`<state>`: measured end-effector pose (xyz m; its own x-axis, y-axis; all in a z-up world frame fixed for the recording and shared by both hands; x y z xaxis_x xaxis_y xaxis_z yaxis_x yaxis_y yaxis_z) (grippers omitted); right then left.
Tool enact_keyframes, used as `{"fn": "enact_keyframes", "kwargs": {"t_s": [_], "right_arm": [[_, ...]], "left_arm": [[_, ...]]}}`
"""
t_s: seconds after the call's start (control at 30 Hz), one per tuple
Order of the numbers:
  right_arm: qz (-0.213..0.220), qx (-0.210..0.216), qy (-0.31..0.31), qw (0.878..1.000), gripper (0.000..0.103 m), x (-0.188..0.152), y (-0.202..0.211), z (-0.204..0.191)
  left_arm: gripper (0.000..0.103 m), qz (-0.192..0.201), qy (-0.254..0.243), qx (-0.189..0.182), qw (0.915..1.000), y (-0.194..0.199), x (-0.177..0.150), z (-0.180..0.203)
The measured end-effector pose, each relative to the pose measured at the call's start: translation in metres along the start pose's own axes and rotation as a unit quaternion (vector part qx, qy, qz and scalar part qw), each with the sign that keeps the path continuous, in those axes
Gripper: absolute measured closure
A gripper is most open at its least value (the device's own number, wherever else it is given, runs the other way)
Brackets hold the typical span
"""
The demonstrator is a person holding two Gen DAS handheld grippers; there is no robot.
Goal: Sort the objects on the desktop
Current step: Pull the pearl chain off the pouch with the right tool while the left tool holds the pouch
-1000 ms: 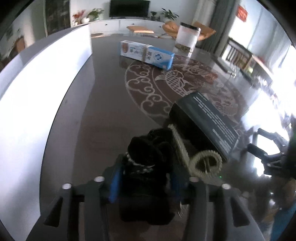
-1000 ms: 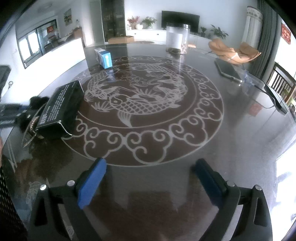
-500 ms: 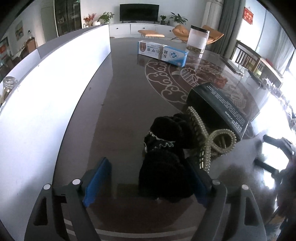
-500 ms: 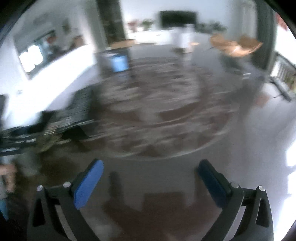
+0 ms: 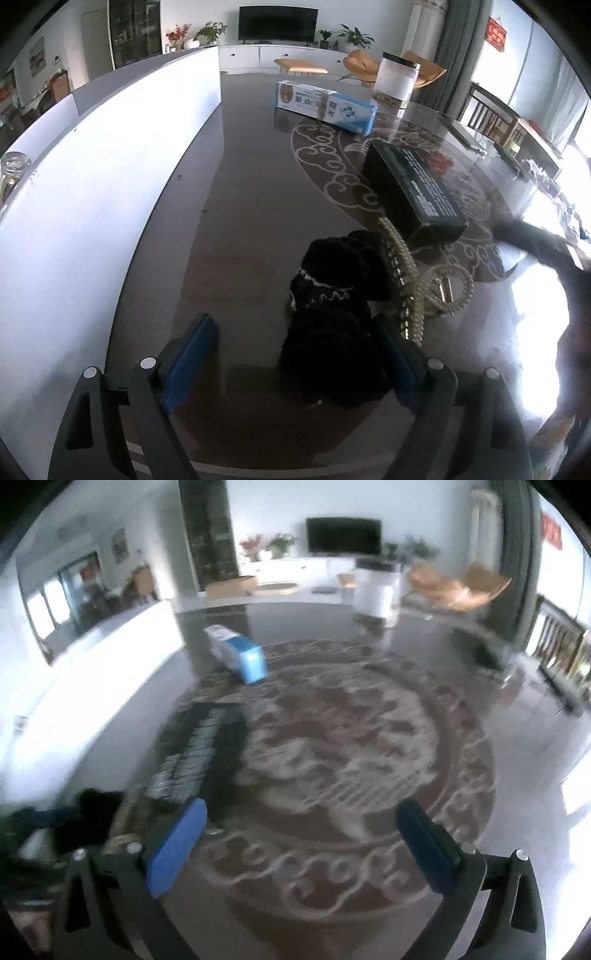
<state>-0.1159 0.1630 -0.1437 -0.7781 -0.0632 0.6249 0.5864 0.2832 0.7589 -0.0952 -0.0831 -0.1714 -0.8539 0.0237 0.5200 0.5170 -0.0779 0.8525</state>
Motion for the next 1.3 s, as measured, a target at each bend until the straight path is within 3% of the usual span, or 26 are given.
{"fn": "enact_keyframes", "kwargs": {"t_s": [0.1, 0.13, 0.27, 0.4, 0.5, 0.63, 0.67, 0.8, 0.87, 0.93, 1.1, 1.3], "right_arm": [[-0.031, 0.085, 0.001, 0.996, 0.000, -0.021, -0.005, -0.038], [-0.034, 0.095, 0.004, 0.995, 0.000, -0.023, -0.008, -0.046], [-0.037, 0.110, 0.031, 0.993, 0.000, -0.026, -0.030, -0.083], [-0.048, 0.103, 0.055, 0.992, 0.001, -0.027, -0.048, -0.097], [-0.052, 0.067, 0.106, 0.991, 0.016, -0.034, -0.046, -0.099], [-0.044, 0.035, 0.095, 0.994, 0.050, -0.039, -0.034, -0.071], [-0.045, 0.022, 0.096, 0.994, 0.051, -0.042, -0.031, -0.063], [-0.049, 0.019, 0.090, 0.995, 0.042, -0.046, -0.020, -0.042], [-0.051, 0.022, 0.090, 0.994, 0.015, -0.048, -0.020, -0.037], [-0.050, 0.024, 0.093, 0.994, 0.007, -0.047, -0.019, -0.033], [-0.045, 0.019, 0.101, 0.994, 0.000, -0.046, -0.027, -0.037], [-0.045, -0.005, 0.114, 0.993, 0.000, -0.046, -0.033, -0.040]], "left_arm": [[0.017, 0.003, 0.019, -0.006, 0.9998, 0.000, 0.003, -0.007], [0.017, 0.005, 0.026, -0.011, 0.9996, 0.001, 0.003, -0.010], [0.017, 0.002, 0.026, 0.006, 0.9996, 0.004, -0.004, -0.019], [0.018, 0.000, 0.017, 0.032, 0.9994, 0.004, -0.008, -0.027], [0.016, -0.002, -0.003, 0.044, 0.9990, 0.002, -0.010, -0.023], [0.002, -0.005, -0.015, 0.050, 0.9986, -0.005, -0.009, -0.016], [0.001, -0.005, -0.017, 0.050, 0.9986, -0.007, -0.007, -0.014], [0.000, 0.000, -0.020, 0.048, 0.9986, -0.011, -0.002, -0.008], [0.000, 0.004, -0.018, 0.049, 0.9986, -0.012, 0.000, -0.006], [0.000, 0.006, -0.016, 0.049, 0.9987, -0.012, 0.000, -0.005], [0.000, 0.011, -0.017, 0.048, 0.9987, -0.013, 0.002, -0.005], [0.000, 0.012, -0.017, 0.048, 0.9986, -0.013, 0.002, -0.005]]}}
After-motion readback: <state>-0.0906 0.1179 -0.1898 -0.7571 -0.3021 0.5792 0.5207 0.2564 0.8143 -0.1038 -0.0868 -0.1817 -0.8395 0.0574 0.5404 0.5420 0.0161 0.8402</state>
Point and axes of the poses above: each gripper's, at about its wrist camera, not at the fingertips, and y roughly against the way its jaws point, z to its right, x to its top, the point moved 6 cm from there along -y, roughly the way its jaws point, and after that the axes turned 3 degrees about x, right-handed, at the moved point
